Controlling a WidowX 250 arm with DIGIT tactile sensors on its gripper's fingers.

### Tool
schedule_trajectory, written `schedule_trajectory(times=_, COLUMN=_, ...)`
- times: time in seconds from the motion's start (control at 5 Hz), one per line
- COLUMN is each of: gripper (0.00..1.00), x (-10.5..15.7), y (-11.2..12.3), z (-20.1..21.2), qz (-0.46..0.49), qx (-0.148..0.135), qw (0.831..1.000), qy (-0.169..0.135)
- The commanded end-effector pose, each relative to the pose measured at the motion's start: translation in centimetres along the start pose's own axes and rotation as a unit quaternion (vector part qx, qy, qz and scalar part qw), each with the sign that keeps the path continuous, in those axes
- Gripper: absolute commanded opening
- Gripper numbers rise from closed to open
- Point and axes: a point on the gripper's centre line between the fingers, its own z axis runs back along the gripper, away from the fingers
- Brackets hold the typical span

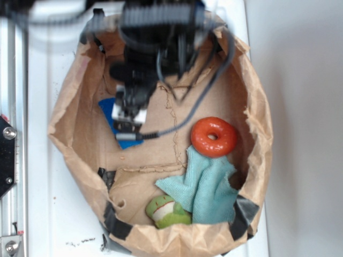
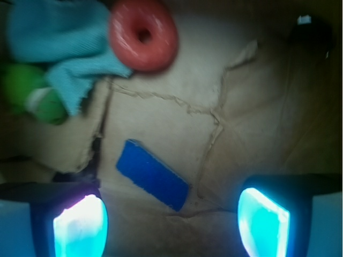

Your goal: Grab the blue sponge.

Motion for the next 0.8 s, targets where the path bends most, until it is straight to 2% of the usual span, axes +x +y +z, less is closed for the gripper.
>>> schedule_trajectory(times=0.0, gripper=1.00, x=-0.7, y=-0.7, z=1.4, qz=-0.103, qx=0.006, qw=0.993, qy=-0.061)
schedule_trajectory(times=0.4, gripper=1.00, x=-0.2, y=-1.7, z=-0.5, qz=-0.146, qx=0.033, qw=0.985, qy=-0.086)
schedule_trajectory(times=0.6, gripper=1.00, x=0.5, y=-1.1, z=-1.2, qz=-0.132, qx=0.032, qw=0.988, qy=-0.076)
